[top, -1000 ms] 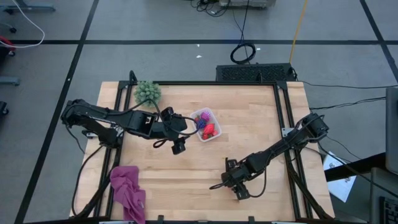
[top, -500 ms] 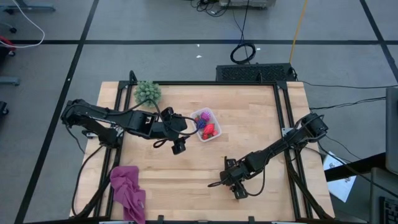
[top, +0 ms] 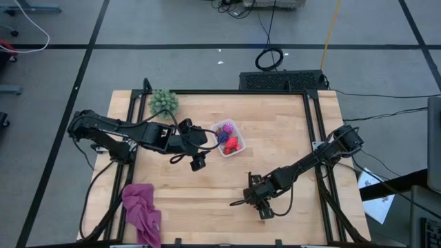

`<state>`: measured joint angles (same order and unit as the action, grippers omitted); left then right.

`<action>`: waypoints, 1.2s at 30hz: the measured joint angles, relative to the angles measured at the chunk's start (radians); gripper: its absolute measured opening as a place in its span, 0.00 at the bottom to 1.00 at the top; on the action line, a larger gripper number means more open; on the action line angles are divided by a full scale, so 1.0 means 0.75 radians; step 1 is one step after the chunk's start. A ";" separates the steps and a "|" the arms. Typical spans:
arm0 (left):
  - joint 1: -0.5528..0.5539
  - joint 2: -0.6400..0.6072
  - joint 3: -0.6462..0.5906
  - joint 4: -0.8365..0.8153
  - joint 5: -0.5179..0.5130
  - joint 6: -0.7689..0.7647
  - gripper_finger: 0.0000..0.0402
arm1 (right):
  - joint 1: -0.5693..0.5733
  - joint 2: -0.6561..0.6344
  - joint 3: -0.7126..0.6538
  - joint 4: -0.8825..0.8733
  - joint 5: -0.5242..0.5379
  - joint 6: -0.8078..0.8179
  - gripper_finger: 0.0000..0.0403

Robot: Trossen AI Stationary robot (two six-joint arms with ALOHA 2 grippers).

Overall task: Pick and placing Produce into tupperware
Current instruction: Put the peach into the transparent bin

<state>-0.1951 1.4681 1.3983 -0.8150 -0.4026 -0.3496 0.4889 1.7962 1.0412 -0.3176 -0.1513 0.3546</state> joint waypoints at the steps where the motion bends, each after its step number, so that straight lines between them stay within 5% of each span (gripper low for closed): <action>1: 0.000 0.000 0.000 0.000 0.000 0.000 0.73 | 0.000 0.000 0.000 -0.001 0.000 0.000 0.36; 10: 0.000 0.000 0.000 0.000 0.001 0.000 0.73 | -0.004 -0.005 0.005 -0.013 -0.013 -0.007 0.30; 16: 0.000 0.000 0.000 -0.004 0.001 0.007 0.73 | -0.026 -0.008 0.161 -0.235 0.002 -0.100 0.30; 26: 0.009 0.000 0.000 -0.089 -0.001 0.046 0.73 | -0.073 -0.008 0.484 -0.702 0.314 -0.302 0.30; 36: 0.139 -0.039 -0.001 -0.178 -0.162 0.185 0.73 | -0.250 -0.010 0.540 -0.785 0.527 -0.503 0.30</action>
<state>-0.0909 1.4387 1.3979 -0.9484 -0.5242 -0.2111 0.3016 1.7885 1.4464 -0.9061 0.2439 -0.0225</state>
